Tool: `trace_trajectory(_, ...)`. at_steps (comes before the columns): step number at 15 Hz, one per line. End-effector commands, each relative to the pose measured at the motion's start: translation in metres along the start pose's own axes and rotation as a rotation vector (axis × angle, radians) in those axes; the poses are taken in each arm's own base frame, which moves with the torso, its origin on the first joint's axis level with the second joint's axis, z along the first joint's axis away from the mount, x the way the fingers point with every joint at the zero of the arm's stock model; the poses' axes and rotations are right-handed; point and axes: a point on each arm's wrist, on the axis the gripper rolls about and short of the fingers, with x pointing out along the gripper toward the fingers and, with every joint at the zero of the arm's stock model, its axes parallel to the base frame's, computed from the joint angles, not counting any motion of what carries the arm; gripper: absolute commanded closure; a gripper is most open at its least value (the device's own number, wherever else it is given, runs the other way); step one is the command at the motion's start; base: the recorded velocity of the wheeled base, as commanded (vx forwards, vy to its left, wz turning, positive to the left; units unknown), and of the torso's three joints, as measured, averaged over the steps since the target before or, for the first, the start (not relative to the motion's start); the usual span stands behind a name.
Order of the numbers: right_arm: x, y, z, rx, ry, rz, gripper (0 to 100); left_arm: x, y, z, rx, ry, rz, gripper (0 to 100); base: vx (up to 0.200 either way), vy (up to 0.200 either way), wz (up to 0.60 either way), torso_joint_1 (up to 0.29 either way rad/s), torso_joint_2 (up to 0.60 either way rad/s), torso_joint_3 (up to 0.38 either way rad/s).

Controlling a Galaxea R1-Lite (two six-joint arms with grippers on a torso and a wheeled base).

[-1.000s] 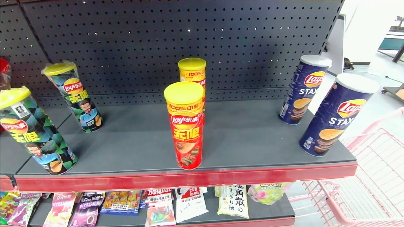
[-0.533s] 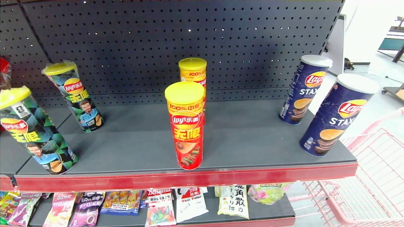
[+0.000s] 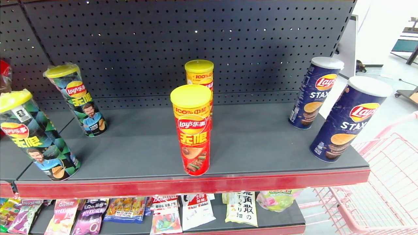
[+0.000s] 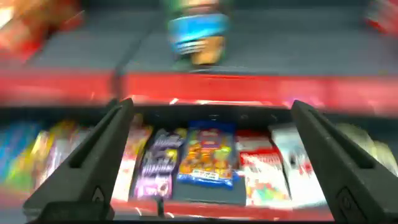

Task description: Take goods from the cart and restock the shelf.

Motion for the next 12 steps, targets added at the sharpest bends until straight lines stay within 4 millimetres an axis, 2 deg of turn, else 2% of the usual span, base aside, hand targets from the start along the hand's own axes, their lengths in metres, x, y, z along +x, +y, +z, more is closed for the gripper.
trace_trajectory(1, 0.0004, 0.0004, -0.0051, -0.013, 0.022, 0.009, 0, -0.0007, -0.0020, -0.0008, 0.004, -0.001, -0.091, 0, 0.000, 0.000, 0.00, 0.000, 0.00, 0.000)
trace_trajectory(2, 0.0006, 0.0006, -0.0054, -0.057, 0.018, 0.020, 0, -0.0011, -0.0044, -0.0032, 0.061, 0.023, -0.207, 0, 0.000, 0.000, 0.00, 0.000, 0.00, 0.000)
trace_trajectory(3, 0.0007, 0.0011, -0.0051, -0.075, 0.012, 0.040, 0, -0.0015, -0.0046, -0.0063, 0.105, 0.055, -0.226, 0, 0.000, 0.000, 0.00, 0.000, 0.00, 0.000)
trace_trajectory(5, 0.0013, 0.0012, -0.0114, 0.015, 0.053, 0.034, 0, -0.0014, -0.0045, -0.0059, 0.088, 0.051, -0.223, 0, 0.000, 0.000, 0.00, 0.000, 0.00, 0.000)
trace_trajectory(12, 0.0013, 0.0013, -0.0120, 0.036, 0.060, 0.034, 0, -0.0013, -0.0045, -0.0059, 0.090, 0.050, -0.220, 0, 0.000, 0.000, 0.00, 0.000, 0.00, 0.000)
